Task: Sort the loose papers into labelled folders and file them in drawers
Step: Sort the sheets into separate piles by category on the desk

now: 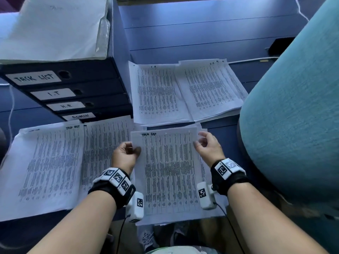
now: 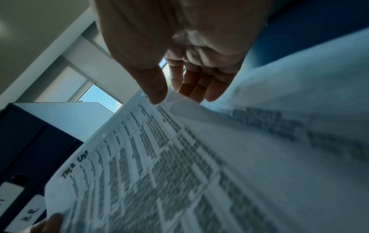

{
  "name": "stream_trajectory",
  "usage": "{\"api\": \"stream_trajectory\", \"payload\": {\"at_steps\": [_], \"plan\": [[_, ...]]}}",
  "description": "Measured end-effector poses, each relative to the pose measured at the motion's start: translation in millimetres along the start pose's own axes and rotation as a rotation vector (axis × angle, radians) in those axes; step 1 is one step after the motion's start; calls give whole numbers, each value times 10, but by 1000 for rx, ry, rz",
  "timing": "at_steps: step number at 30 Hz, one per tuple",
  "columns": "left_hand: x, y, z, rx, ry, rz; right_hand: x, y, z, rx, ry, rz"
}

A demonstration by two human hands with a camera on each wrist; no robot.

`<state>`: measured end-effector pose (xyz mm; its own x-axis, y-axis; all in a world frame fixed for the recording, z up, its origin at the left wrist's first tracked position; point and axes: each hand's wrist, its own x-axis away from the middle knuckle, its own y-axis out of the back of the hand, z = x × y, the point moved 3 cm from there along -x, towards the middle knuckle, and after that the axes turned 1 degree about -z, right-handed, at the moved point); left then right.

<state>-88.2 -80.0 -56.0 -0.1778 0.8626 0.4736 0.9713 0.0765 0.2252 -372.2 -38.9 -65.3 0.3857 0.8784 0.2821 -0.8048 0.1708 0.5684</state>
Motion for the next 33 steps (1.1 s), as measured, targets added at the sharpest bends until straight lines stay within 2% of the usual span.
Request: {"api": "stream_trajectory", "payload": {"at_steps": [3, 8, 11, 15, 23, 29, 33], "plan": [[68, 67, 9, 70, 12, 30, 177, -127, 25, -85, -72, 86], [92, 119, 118, 9, 83, 27, 273, -160, 49, -100, -73, -67], [103, 138, 205, 6, 108, 66, 286, -147, 37, -114, -64, -122], [83, 188, 211, 42, 126, 43, 304, -146, 0, -82, -49, -203], [-82, 296, 222, 59, 136, -8, 285, -119, -94, -188, -75, -285], [-139, 341, 226, 9, 83, -29, 275, -92, -76, -287, -37, -241], [-73, 315, 169, -9, 62, 38, 280, -127, -17, -323, -52, -203]]}}
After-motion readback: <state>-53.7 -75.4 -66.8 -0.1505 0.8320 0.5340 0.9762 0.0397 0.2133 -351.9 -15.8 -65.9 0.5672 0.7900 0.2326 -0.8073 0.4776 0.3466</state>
